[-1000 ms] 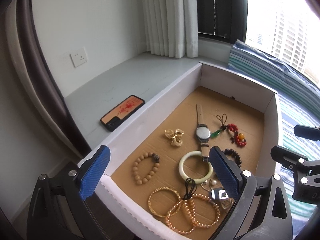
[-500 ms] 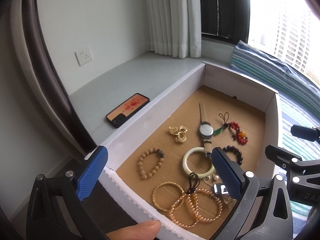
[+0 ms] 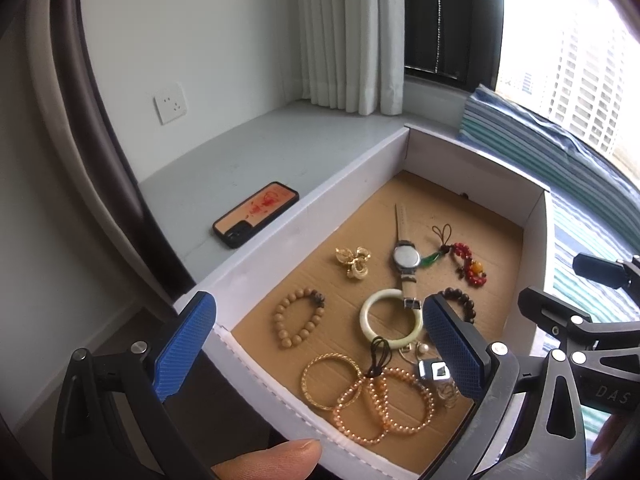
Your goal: Organize jewelry
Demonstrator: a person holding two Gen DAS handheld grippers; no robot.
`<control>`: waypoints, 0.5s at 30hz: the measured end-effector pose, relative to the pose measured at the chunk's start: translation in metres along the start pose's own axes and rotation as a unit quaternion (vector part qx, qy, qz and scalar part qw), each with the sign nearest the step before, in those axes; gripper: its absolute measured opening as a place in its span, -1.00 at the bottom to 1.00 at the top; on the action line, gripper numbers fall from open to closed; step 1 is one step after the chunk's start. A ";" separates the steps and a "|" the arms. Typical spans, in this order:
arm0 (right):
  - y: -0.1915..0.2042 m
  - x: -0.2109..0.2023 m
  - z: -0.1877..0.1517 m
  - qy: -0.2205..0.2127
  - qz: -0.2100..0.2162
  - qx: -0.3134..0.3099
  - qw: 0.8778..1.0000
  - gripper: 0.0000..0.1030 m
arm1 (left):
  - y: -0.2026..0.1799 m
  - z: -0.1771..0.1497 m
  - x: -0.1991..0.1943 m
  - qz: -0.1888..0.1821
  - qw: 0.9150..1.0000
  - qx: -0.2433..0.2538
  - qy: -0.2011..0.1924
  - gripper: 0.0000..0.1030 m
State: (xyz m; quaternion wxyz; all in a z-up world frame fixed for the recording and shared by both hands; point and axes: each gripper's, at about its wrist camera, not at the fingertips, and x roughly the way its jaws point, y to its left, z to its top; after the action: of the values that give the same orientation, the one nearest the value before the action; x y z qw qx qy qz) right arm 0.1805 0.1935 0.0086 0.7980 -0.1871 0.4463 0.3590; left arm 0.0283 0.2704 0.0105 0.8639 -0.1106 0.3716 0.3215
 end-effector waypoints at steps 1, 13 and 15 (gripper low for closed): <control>0.000 0.000 0.000 0.001 0.000 -0.001 1.000 0.63 | -0.001 0.000 0.000 0.003 1.000 0.000 0.000 0.99; 0.004 -0.002 0.000 0.000 -0.002 -0.005 1.000 0.63 | 0.006 -0.001 0.004 -0.010 0.999 -0.027 0.027 0.99; 0.005 -0.002 0.000 0.001 -0.002 -0.005 1.000 0.63 | 0.007 -0.001 0.002 -0.012 0.999 -0.029 0.028 0.99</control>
State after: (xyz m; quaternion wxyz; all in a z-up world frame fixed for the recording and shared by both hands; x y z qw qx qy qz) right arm 0.1763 0.1960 0.0105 0.7975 -0.1924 0.4450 0.3590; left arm 0.0244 0.2765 0.0084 0.8535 -0.1490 0.3845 0.3185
